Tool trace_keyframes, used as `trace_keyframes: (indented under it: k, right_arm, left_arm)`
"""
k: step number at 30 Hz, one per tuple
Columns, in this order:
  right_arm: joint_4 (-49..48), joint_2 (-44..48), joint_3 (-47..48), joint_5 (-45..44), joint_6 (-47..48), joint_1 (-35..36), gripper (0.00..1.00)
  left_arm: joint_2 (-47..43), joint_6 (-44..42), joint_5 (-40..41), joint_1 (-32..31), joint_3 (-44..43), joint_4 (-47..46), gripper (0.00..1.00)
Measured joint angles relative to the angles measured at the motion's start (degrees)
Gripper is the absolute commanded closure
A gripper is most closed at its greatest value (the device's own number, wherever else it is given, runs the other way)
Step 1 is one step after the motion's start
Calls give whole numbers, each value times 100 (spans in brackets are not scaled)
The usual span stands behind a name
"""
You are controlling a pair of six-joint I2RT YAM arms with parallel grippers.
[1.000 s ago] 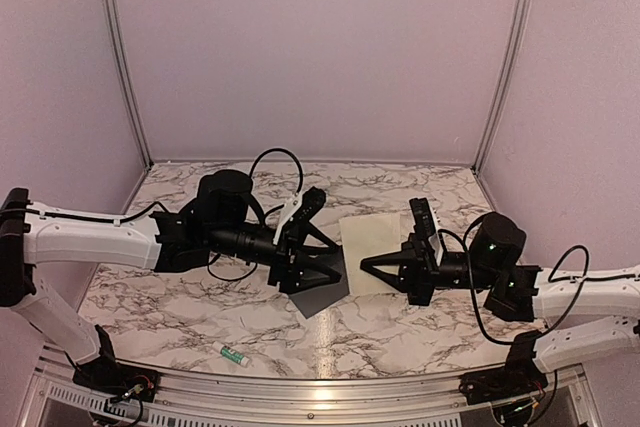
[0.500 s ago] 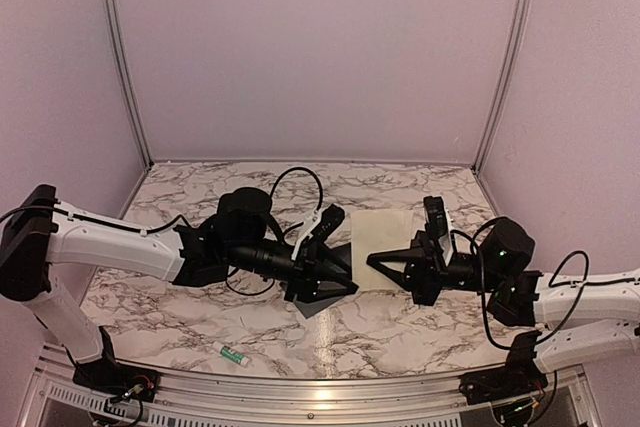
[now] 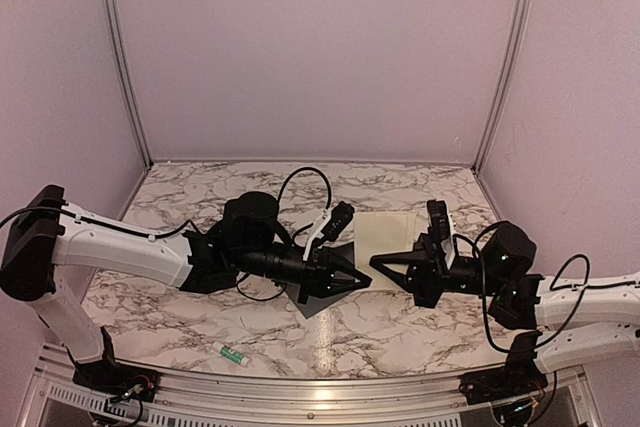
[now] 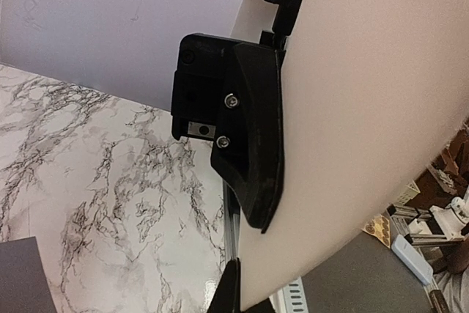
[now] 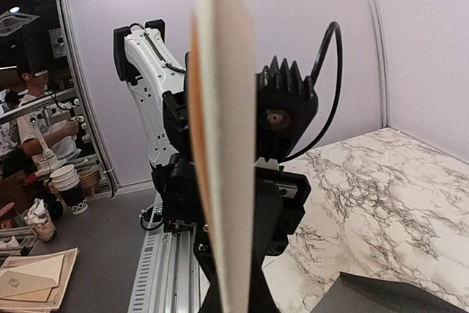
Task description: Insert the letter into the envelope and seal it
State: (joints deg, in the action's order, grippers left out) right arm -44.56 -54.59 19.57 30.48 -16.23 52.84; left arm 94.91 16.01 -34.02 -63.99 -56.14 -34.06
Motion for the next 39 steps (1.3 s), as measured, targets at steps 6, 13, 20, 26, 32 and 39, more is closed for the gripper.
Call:
trace_keyframes:
  k: [6, 13, 20, 26, 32, 39]
  right_arm:
    - [35, 57, -28, -66, 188, 0, 100]
    - [122, 4, -44, -297, 363, 0, 100]
    - [308, -4, -44, -400, 208, 2, 100]
    - [317, -4, -44, -162, -175, 2, 100]
    - [297, -17, -48, 61, -452, 2, 100]
    - [249, -59, -81, 363, -608, 2, 100]
  left_arm:
    - [0, 673, 387, -72, 2, -39, 100]
    - [-42, 1287, 713, -90, 175, -52, 55]
    - [-787, 402, 1329, -81, 695, 264, 28]
    - [-1298, -535, 1521, -79, 776, 317, 30]
    - [-1351, -1095, 1504, -79, 671, 378, 45]
    - [-1307, -1397, 1414, -76, 258, 437, 66]
